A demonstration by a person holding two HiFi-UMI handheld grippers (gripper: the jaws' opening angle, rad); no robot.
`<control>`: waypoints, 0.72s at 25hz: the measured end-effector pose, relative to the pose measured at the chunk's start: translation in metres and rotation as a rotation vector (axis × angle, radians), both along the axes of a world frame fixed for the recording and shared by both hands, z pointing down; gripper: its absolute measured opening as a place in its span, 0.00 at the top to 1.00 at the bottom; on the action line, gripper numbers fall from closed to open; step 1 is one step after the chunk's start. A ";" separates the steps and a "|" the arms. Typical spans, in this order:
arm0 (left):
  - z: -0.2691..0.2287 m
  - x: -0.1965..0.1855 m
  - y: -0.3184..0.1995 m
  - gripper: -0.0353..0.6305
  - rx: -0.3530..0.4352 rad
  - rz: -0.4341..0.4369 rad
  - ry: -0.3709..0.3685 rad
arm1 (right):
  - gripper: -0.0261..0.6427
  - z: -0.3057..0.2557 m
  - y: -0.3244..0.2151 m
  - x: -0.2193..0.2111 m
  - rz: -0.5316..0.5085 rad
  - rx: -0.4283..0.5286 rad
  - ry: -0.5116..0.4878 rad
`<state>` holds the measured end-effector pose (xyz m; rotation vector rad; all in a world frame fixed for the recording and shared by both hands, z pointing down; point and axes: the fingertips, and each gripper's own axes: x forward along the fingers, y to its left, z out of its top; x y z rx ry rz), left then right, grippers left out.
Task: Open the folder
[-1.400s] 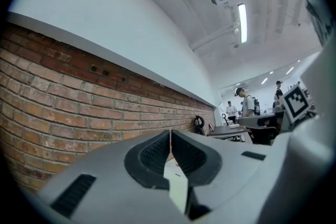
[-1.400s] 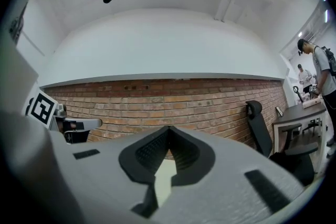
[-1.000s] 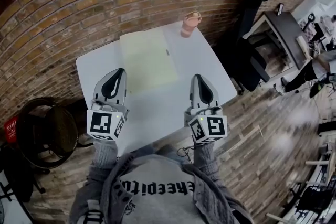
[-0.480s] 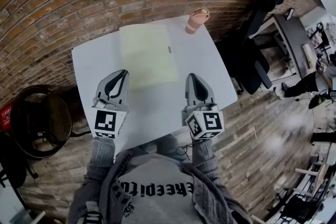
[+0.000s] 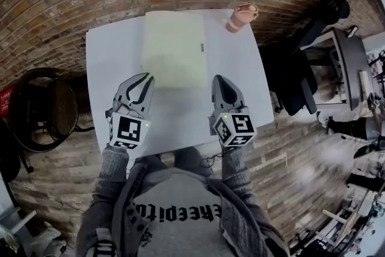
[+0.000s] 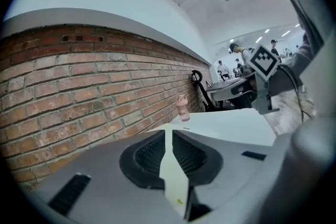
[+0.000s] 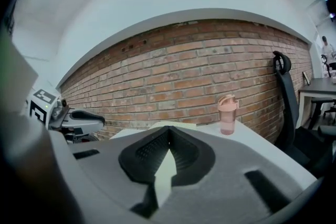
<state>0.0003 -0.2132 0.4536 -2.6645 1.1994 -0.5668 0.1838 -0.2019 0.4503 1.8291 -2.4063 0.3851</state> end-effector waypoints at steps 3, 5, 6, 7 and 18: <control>0.014 0.006 0.003 0.93 -0.010 -0.006 -0.056 | 0.96 0.017 -0.006 0.002 -0.038 -0.041 -0.003; 0.023 0.007 0.005 0.93 -0.021 -0.015 -0.088 | 0.96 0.028 -0.010 0.002 -0.066 -0.068 -0.004; 0.028 0.007 0.006 0.93 -0.026 -0.020 -0.107 | 0.96 0.033 -0.011 0.001 -0.078 -0.082 -0.005; 0.033 0.008 0.006 0.93 -0.029 -0.022 -0.127 | 0.96 0.038 -0.013 0.001 -0.090 -0.094 -0.006; 0.085 0.024 0.014 0.93 -0.025 0.035 -0.428 | 0.96 0.079 -0.029 -0.004 -0.179 -0.186 -0.001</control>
